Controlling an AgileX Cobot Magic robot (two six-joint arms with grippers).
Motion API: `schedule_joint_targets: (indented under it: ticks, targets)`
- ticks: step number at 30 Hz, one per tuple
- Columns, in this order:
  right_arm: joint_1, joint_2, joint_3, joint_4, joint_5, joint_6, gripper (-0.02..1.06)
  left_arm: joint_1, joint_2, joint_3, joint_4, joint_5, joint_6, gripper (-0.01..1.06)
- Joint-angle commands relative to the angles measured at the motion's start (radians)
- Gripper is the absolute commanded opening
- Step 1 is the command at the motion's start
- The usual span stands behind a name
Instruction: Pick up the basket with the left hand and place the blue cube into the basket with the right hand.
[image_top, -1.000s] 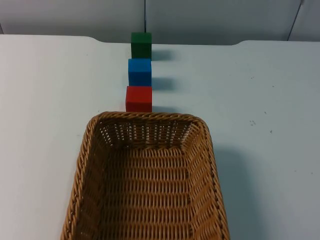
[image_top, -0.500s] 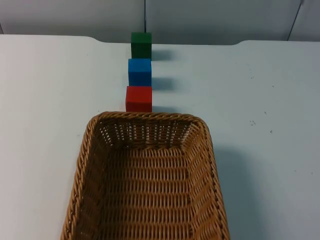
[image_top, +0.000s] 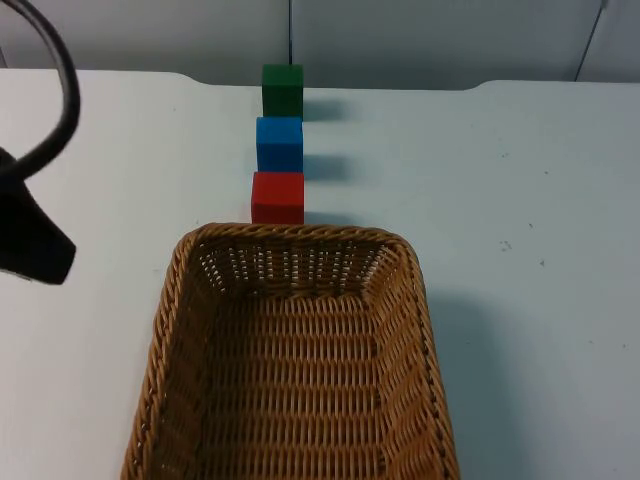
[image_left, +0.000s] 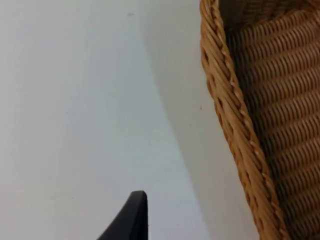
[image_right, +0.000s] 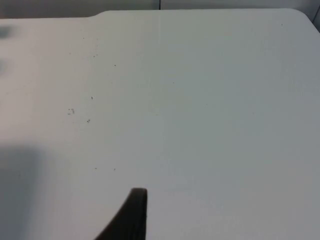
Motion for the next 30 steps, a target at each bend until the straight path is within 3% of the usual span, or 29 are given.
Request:
schedule_joint_targets:
  ticks: [1,23,30]
  targets:
    - [-0.006,-0.003,0.001,-0.004,-0.009,0.000,1.04,-0.003,0.035,-0.009,-0.055,-0.008,0.046,1.04]
    - [-0.006,-0.003,0.001,-0.004,-0.009,0.000,1.04,-0.009,0.500,-0.101,-0.206,-0.026,0.124,1.04]
    - [-0.006,-0.003,0.001,-0.007,-0.009,0.000,1.04,-0.021,0.559,-0.101,-0.314,0.006,0.249,1.04]
